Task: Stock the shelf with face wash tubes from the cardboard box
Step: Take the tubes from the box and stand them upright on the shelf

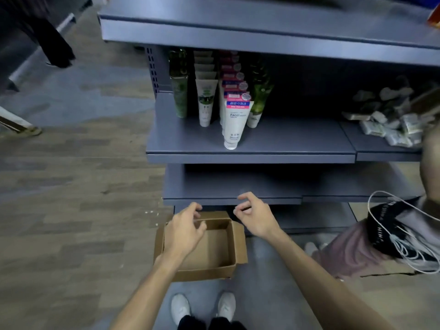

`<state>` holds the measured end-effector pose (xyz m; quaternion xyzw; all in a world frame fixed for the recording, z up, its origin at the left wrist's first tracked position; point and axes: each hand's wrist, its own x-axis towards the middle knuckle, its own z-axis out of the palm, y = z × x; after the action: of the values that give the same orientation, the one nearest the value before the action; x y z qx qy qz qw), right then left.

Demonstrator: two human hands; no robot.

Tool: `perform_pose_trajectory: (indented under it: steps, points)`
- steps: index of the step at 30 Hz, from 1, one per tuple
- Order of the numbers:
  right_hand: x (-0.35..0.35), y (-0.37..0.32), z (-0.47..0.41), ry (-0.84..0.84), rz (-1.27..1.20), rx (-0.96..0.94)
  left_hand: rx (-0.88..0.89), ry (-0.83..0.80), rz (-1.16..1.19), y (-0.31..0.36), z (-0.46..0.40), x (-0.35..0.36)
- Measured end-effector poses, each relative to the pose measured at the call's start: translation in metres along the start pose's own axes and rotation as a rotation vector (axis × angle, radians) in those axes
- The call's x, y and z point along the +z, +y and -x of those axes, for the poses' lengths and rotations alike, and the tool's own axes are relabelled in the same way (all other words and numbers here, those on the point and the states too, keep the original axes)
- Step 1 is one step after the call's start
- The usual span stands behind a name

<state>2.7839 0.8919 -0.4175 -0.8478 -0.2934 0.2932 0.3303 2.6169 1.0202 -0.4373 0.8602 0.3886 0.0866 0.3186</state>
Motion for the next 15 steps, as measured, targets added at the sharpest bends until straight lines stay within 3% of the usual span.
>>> perform_pose_trajectory:
  steps: [8, 15]
  points:
    - [0.027, 0.053, -0.015, -0.067, 0.001, 0.067, -0.097, -0.149, -0.014, -0.03, -0.002, 0.059]
    - [0.095, 0.097, -0.061, -0.216, 0.018, 0.088, -0.24, -0.256, -0.046, -0.101, -0.014, 0.123]
